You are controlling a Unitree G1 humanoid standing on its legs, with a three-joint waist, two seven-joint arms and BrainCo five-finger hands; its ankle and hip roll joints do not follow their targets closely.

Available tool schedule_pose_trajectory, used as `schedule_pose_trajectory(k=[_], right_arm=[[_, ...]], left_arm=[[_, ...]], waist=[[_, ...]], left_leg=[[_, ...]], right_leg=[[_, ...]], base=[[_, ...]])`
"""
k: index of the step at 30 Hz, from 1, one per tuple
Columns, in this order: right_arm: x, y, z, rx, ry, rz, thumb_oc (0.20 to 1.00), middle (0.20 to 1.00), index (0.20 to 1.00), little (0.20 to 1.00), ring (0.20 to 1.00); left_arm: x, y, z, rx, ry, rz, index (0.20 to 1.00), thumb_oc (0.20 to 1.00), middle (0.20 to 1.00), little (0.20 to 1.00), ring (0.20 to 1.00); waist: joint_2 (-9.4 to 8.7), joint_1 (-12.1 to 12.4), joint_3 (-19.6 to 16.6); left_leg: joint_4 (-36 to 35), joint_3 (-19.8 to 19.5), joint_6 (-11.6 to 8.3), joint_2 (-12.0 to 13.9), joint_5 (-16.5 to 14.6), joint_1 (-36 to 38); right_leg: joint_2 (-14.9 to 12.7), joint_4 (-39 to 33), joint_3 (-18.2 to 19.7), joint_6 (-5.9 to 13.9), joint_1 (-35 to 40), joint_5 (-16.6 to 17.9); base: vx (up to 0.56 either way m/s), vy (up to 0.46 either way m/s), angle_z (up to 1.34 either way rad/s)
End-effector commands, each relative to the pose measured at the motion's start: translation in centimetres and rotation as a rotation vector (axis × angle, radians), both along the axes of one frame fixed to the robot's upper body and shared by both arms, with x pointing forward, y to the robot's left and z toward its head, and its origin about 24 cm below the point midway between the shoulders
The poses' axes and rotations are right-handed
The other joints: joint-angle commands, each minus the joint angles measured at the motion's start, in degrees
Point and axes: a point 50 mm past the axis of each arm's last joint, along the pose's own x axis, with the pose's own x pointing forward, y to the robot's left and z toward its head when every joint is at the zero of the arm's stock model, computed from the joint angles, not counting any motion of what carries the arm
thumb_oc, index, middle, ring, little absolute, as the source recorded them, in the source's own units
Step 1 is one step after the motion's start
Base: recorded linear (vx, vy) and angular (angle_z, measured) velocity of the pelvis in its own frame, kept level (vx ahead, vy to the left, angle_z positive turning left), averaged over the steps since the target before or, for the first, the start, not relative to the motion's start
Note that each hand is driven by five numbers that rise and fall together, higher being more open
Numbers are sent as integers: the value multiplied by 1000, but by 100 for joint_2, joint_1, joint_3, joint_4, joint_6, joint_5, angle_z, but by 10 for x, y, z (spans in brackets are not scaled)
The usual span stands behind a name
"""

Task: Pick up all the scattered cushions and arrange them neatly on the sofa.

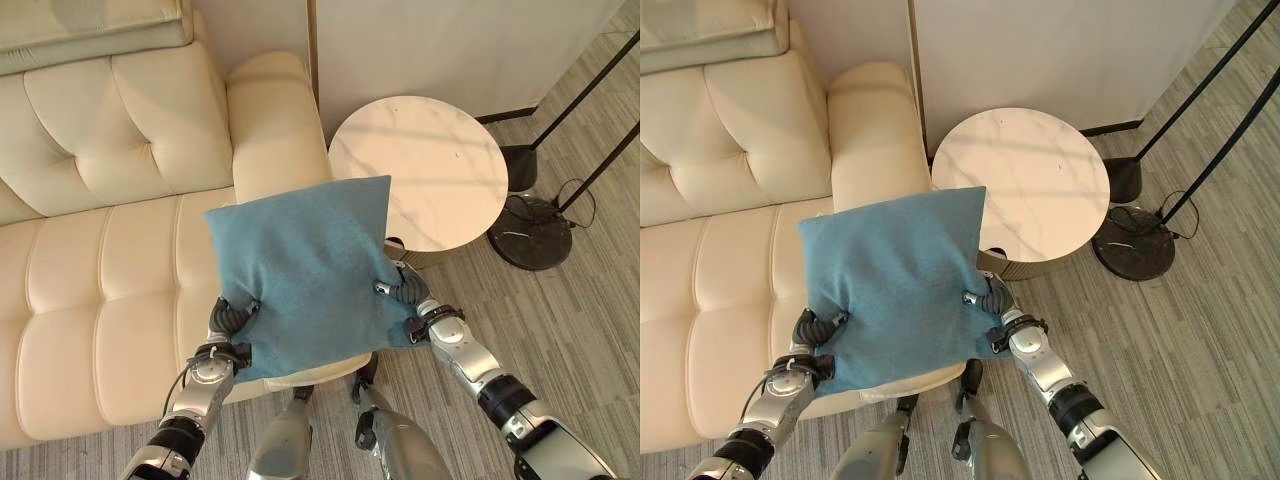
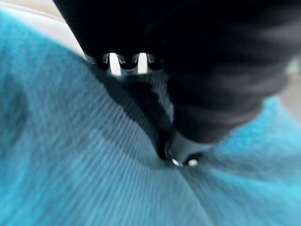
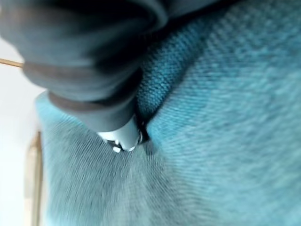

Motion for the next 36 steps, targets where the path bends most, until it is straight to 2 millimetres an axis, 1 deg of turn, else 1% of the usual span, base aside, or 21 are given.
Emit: schedule_pose_trajectory(k=[1,6,9,10,11,12,15,16,17,18,19,22,24,25,26,27,30,32,34,35,36], right_arm=[[-20,44,24,171,-125,189,200,200,200,200,200],[-33,27,51,243,-239,193,200,200,200,200,200],[-38,28,67,255,-311,233,200,200,200,200,200],[-39,27,70,260,-325,234,200,200,200,200,200],[-41,24,73,285,-338,233,200,200,200,200,200],[-41,23,73,294,-337,226,200,200,200,200,200],[-41,17,65,285,-310,186,200,200,200,200,200],[-41,15,62,279,-305,169,200,200,200,200,200],[-40,12,61,274,-303,157,200,200,200,200,200],[-39,10,60,271,-302,145,200,200,200,200,200],[-36,8,61,270,-304,129,200,200,200,200,200],[-33,4,63,239,-313,120,200,200,200,200,200],[-33,-2,60,205,-306,107,200,200,200,200,200],[-33,-2,60,205,-306,107,200,200,200,200,200],[-35,-2,58,208,-296,110,200,200,200,200,200],[-38,-3,55,212,-284,109,200,200,200,200,200],[-43,-7,50,215,-258,113,200,200,200,200,200],[-46,-9,49,227,-251,109,200,200,200,200,200],[-48,-15,47,235,-243,83,200,200,200,200,200],[-50,-18,45,241,-233,69,200,200,200,200,200],[-51,-20,42,242,-219,60,200,200,200,200,200]], left_arm=[[16,-48,43,-34,-256,-222,200,200,200,200,200],[-3,-38,49,-47,-296,-204,200,200,200,200,200],[-7,-35,54,-32,-314,-209,200,200,200,200,200],[-6,-37,56,-33,-323,-224,200,200,200,200,200],[-6,-42,59,-40,-336,-252,200,200,200,200,200],[-6,-43,59,-42,-333,-263,200,200,200,200,200],[-8,-43,55,-37,-310,-284,200,200,200,200,200],[-9,-41,54,-38,-307,-274,200,200,200,200,200],[-11,-41,53,-46,-301,-271,200,200,200,200,200],[-11,-39,53,-40,-299,-271,200,200,200,200,200],[-11,-38,55,-49,-309,-270,200,200,200,200,200],[-10,-41,59,-67,-324,-276,200,200,200,200,200],[-8,-47,60,-88,-334,-298,200,200,200,200,200],[-8,-48,60,-88,-334,-298,200,200,200,200,200],[-9,-51,60,-96,-333,-318,200,200,200,200,200],[-11,-52,58,-100,-325,-328,200,200,200,200,200],[-10,-58,55,-119,-313,-354,200,200,200,200,200],[-7,-64,56,-123,-319,-362,200,200,200,200,200],[-4,-68,57,-128,-322,-371,200,200,200,200,200],[-4,-70,57,-129,-317,-376,200,200,200,200,200],[-5,-69,53,-119,-296,-375,200,200,200,200,200]], waist=[[-144,-270,-404],[-150,-352,-502],[-71,-403,-488],[-31,-415,-482],[69,-419,-522],[100,-413,-560],[142,-296,-813],[104,-218,-901],[84,-106,-924],[63,-41,-946],[98,74,-942],[228,100,-786],[204,-57,-706],[218,-58,-720],[142,-166,-735],[110,-231,-781],[19,-469,-953],[45,-681,-1062],[134,-884,-1154],[188,-980,-1182],[235,-1041,-1216]], left_leg=[[35,259,-5,-85,-111,-161],[89,561,165,-110,-273,78],[14,683,223,-50,-216,209],[17,667,232,-23,-153,194],[107,600,251,36,-33,69],[134,562,251,40,21,27],[121,374,202,30,179,-131],[120,339,166,-18,244,-233],[141,252,90,-47,340,-340],[145,197,-49,-69,487,-506],[147,184,-243,-42,720,-811],[196,214,-475,34,898,-1116],[588,668,-303,104,571,-1093],[597,662,-304,117,576,-1120],[831,986,-146,155,225,-954],[1018,1124,-99,185,59,-892],[1310,1467,-106,301,-530,-311],[1097,1902,-179,519,-590,168],[699,2442,-277,761,-504,495],[439,2601,-330,845,-411,626],[241,2578,-348,832,-355,684]], right_leg=[[-202,575,376,573,148,-984],[-178,845,761,701,115,-936],[-196,1337,859,867,-46,-939],[-184,1604,900,880,-58,-1039],[-111,2276,964,796,3,-1343],[-74,2627,1015,744,98,-1453],[48,3063,1165,674,505,-1521],[62,2870,1206,670,782,-1540],[90,2566,1193,565,1052,-1849],[172,2138,1169,503,1272,-2021],[306,1375,1174,338,1480,-2219],[416,1128,1026,220,1354,-2200],[250,1132,734,254,1199,-2074],[264,1123,731,253,1181,-2055],[117,1083,567,291,1129,-1951],[47,1007,461,299,1120,-1900],[-199,779,110,342,1089,-1707],[-310,670,-187,397,1066,-1594],[-385,537,-502,452,1103,-1538],[-416,514,-648,470,1109,-1496],[-418,487,-712,473,1127,-1482]], base=[[-6,140,-36],[-35,149,-76],[-94,73,-57],[-218,14,-40],[-231,1,-20],[-222,-20,14],[-122,-100,46],[-109,-135,34],[-162,-167,41],[-290,-233,64],[-368,-246,74],[-339,-135,48],[-277,-2,56],[-212,9,88],[-169,3,77],[-215,12,49],[-114,44,48],[-70,99,92],[-63,143,98],[-33,160,108],[-29,218,136]])
